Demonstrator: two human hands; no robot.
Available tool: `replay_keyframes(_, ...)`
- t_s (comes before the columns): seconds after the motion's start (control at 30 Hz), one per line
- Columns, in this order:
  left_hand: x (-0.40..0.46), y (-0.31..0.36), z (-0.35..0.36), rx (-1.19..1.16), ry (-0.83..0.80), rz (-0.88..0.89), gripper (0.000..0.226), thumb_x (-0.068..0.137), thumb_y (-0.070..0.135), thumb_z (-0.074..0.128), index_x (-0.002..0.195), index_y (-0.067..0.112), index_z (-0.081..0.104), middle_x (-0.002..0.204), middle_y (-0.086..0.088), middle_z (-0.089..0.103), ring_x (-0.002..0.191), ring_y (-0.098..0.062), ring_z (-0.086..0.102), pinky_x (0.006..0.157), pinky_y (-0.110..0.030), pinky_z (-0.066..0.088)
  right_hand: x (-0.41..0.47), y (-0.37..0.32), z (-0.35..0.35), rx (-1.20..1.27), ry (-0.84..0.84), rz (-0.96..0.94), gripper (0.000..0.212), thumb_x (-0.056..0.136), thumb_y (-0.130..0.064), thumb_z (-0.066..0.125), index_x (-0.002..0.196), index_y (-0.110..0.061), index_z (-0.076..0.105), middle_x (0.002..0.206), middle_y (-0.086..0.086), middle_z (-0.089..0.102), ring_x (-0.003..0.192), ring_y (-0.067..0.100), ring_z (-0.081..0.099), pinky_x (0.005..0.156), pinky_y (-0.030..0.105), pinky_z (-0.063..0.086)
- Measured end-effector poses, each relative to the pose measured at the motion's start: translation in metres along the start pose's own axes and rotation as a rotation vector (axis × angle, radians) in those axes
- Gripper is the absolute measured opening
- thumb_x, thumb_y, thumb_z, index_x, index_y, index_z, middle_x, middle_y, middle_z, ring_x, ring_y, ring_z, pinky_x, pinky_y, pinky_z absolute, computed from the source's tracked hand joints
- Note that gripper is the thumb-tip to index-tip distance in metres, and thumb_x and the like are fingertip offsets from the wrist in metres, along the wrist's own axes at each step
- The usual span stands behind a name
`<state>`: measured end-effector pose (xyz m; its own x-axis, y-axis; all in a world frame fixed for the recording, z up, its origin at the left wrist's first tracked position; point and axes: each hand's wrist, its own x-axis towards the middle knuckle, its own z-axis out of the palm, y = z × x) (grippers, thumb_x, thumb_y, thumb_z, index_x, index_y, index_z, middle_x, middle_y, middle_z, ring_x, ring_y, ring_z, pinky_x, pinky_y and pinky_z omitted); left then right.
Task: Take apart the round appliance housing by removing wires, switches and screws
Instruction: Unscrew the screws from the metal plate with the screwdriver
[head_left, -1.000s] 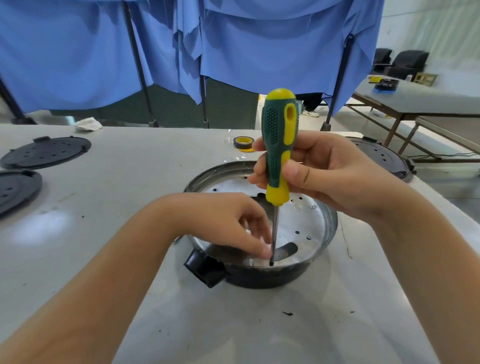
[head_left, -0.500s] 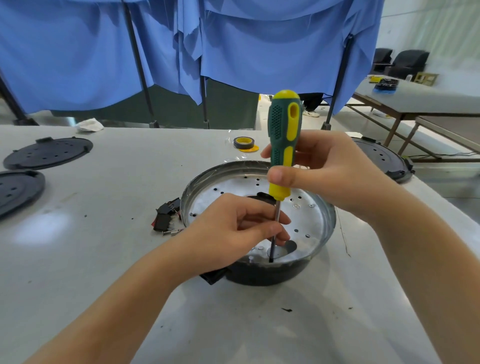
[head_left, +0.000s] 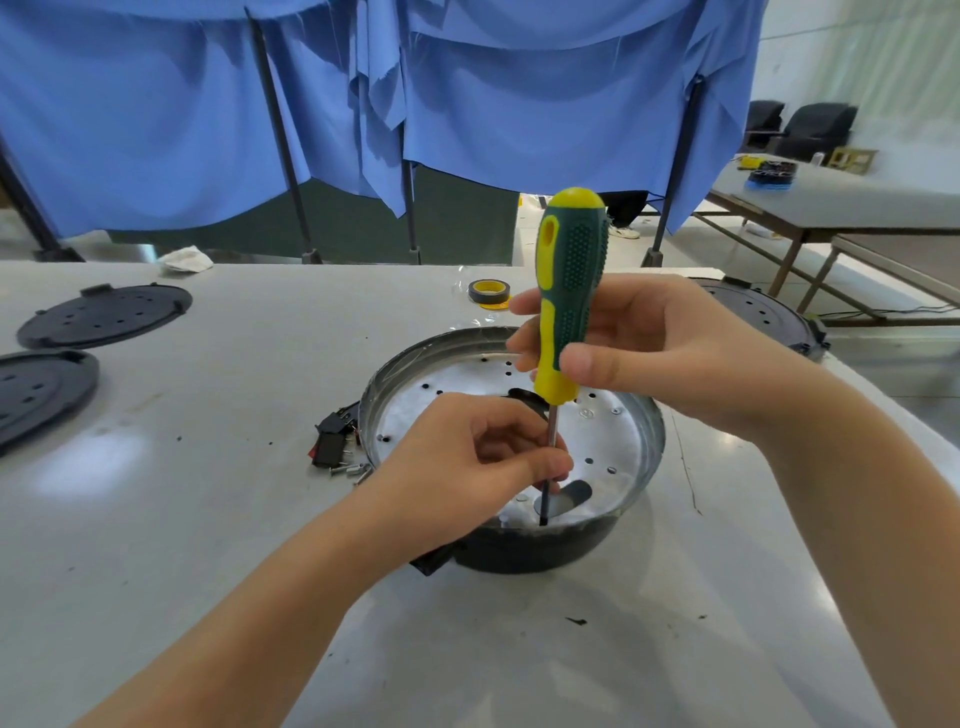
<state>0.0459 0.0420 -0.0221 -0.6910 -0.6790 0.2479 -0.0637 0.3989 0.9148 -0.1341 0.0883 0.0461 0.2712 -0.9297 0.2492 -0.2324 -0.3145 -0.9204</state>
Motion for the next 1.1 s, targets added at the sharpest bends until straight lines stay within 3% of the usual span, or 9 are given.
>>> replay_keyframes(0.17, -0.002, 0.001, 0.000, 0.001, -0.009, 0.011, 0.007, 0.080, 0.004, 0.073, 0.081, 0.011, 0.073, 0.074, -0.004, 0.075, 0.072, -0.018, 0.073, 0.074, -0.026, 0.058, 0.001, -0.002, 0.002, -0.126, 0.152, -0.060, 0.035, 0.059, -0.026, 0.077, 0.094, -0.021, 0.071, 0.095, -0.005, 0.075, 0.089, 0.014, 0.071, 0.072, 0.017, 0.054)
replay_keyframes(0.27, -0.002, 0.001, -0.001, -0.017, -0.006, 0.006, 0.007, 0.079, 0.005, 0.075, 0.081, 0.011, 0.073, 0.075, -0.003, 0.075, 0.073, -0.018, 0.073, 0.075, -0.025, 0.058, -0.002, -0.003, -0.002, -0.045, 0.090, -0.045, 0.037, 0.064, -0.015, 0.074, 0.101, -0.015, 0.069, 0.098, 0.000, 0.075, 0.093, 0.018, 0.072, 0.076, 0.022, 0.056)
replay_keyframes(0.43, -0.004, 0.002, -0.003, -0.048, -0.081, -0.020, 0.018, 0.088, 0.005, 0.064, 0.101, 0.014, 0.070, 0.091, 0.001, 0.076, 0.088, -0.012, 0.073, 0.081, -0.018, 0.054, -0.002, -0.003, -0.002, 0.024, 0.012, -0.024, 0.049, 0.077, -0.005, 0.062, 0.125, -0.004, 0.052, 0.105, 0.011, 0.073, 0.101, 0.021, 0.069, 0.082, 0.026, 0.055)
replay_keyframes(0.53, -0.005, 0.002, -0.003, -0.051, -0.047, -0.030, 0.012, 0.087, 0.002, 0.065, 0.094, 0.009, 0.071, 0.085, -0.002, 0.077, 0.083, -0.015, 0.074, 0.079, -0.020, 0.055, -0.001, -0.002, 0.002, 0.009, -0.003, -0.007, 0.049, 0.080, -0.008, 0.065, 0.127, -0.004, 0.050, 0.107, 0.010, 0.072, 0.103, 0.020, 0.068, 0.082, 0.025, 0.054)
replay_keyframes(0.67, -0.005, 0.001, 0.000, -0.034, -0.001, -0.032, 0.010, 0.083, 0.000, 0.070, 0.088, 0.009, 0.073, 0.080, -0.004, 0.076, 0.079, -0.017, 0.074, 0.080, -0.025, 0.057, 0.002, -0.002, 0.007, -0.152, 0.098, -0.016, 0.039, 0.066, -0.026, 0.080, 0.102, -0.018, 0.068, 0.096, -0.005, 0.073, 0.091, 0.012, 0.070, 0.076, 0.021, 0.055)
replay_keyframes(0.73, -0.005, 0.002, 0.001, -0.014, 0.010, -0.021, 0.011, 0.080, 0.000, 0.072, 0.086, 0.010, 0.074, 0.078, -0.003, 0.076, 0.076, -0.016, 0.074, 0.078, -0.026, 0.058, 0.002, -0.001, 0.006, -0.142, 0.129, -0.027, 0.036, 0.061, -0.027, 0.079, 0.095, -0.021, 0.070, 0.097, 0.000, 0.074, 0.086, 0.013, 0.071, 0.072, 0.019, 0.055)
replay_keyframes(0.87, -0.004, 0.005, 0.002, 0.011, 0.061, 0.009, 0.017, 0.073, 0.005, 0.079, 0.069, 0.019, 0.072, 0.072, -0.004, 0.075, 0.069, -0.021, 0.073, 0.072, -0.034, 0.060, -0.001, -0.001, 0.000, 0.032, 0.026, -0.009, 0.041, 0.068, -0.012, 0.074, 0.108, -0.013, 0.066, 0.098, 0.008, 0.074, 0.093, 0.021, 0.071, 0.076, 0.025, 0.056)
replay_keyframes(0.97, -0.004, 0.005, 0.003, 0.037, 0.095, 0.023, 0.014, 0.069, 0.011, 0.083, 0.067, 0.011, 0.069, 0.070, -0.009, 0.073, 0.067, -0.029, 0.070, 0.069, -0.044, 0.057, -0.002, -0.001, 0.000, 0.064, -0.101, 0.007, 0.039, 0.079, -0.011, 0.065, 0.118, -0.010, 0.060, 0.108, 0.010, 0.072, 0.104, 0.022, 0.068, 0.084, 0.027, 0.054)
replay_keyframes(1.1, -0.004, 0.004, 0.002, 0.032, 0.079, 0.015, 0.013, 0.070, 0.012, 0.082, 0.069, 0.014, 0.069, 0.070, -0.005, 0.073, 0.067, -0.022, 0.071, 0.070, -0.035, 0.059, 0.000, 0.000, 0.002, -0.055, -0.005, 0.027, 0.042, 0.071, -0.022, 0.076, 0.110, -0.012, 0.066, 0.108, 0.005, 0.072, 0.101, 0.020, 0.068, 0.081, 0.026, 0.056)
